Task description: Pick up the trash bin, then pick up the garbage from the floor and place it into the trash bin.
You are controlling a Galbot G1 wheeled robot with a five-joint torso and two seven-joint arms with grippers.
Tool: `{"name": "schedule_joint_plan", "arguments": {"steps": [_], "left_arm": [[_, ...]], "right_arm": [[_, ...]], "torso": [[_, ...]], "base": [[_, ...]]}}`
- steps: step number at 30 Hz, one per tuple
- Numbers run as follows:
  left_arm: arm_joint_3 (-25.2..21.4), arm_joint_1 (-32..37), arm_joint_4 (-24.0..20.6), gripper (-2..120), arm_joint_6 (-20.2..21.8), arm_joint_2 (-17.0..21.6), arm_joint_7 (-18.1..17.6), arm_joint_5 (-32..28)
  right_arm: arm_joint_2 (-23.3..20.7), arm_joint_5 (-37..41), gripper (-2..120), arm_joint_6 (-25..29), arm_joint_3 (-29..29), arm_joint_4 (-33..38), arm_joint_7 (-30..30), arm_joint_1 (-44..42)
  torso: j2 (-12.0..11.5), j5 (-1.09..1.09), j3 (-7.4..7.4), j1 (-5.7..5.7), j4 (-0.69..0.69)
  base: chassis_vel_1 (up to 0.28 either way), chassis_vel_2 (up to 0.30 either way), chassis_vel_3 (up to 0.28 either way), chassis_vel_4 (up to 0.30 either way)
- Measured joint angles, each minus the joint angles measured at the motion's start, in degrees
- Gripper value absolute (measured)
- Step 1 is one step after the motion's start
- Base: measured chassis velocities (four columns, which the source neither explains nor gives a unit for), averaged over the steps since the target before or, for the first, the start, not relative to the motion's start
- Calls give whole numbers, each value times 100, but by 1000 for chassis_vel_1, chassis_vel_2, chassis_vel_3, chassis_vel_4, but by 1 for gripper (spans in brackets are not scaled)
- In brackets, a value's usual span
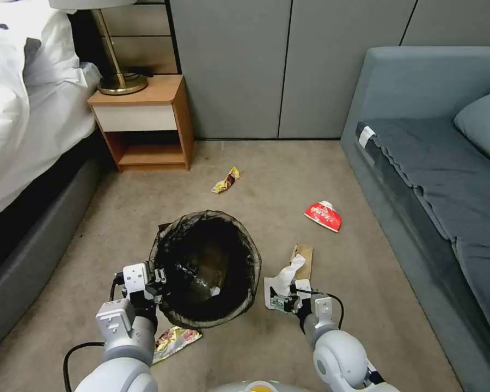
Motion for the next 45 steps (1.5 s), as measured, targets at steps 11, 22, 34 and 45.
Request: {"name": "schedule_joint_plan", "arguments": {"steps": [11, 22, 34, 45], "left_arm": [[3, 26, 5, 1, -6, -20, -3, 46], [4, 64, 0, 1, -21, -23, -3, 49], [7, 65, -2, 1, -30, -27, -3, 48], [14, 56, 4, 1, -63, -37, -4, 49]], "right_arm": [[125, -209, 99, 421, -92, -619, -245, 240], [251, -536, 92, 714, -177, -1243, -372, 476], [310, -682, 69, 925, -147, -1712, -446, 733], [379, -796, 39, 1054, -130, -2088, -504, 982]], "torso": [[0, 0, 0, 0, 0], [0, 0, 0, 0, 0], [0, 0, 0, 0, 0], [0, 0, 0, 0, 0]], "base": [[0, 0, 0, 0], [0, 0, 0, 0], [0, 0, 0, 0], [0, 0, 0, 0]]}}
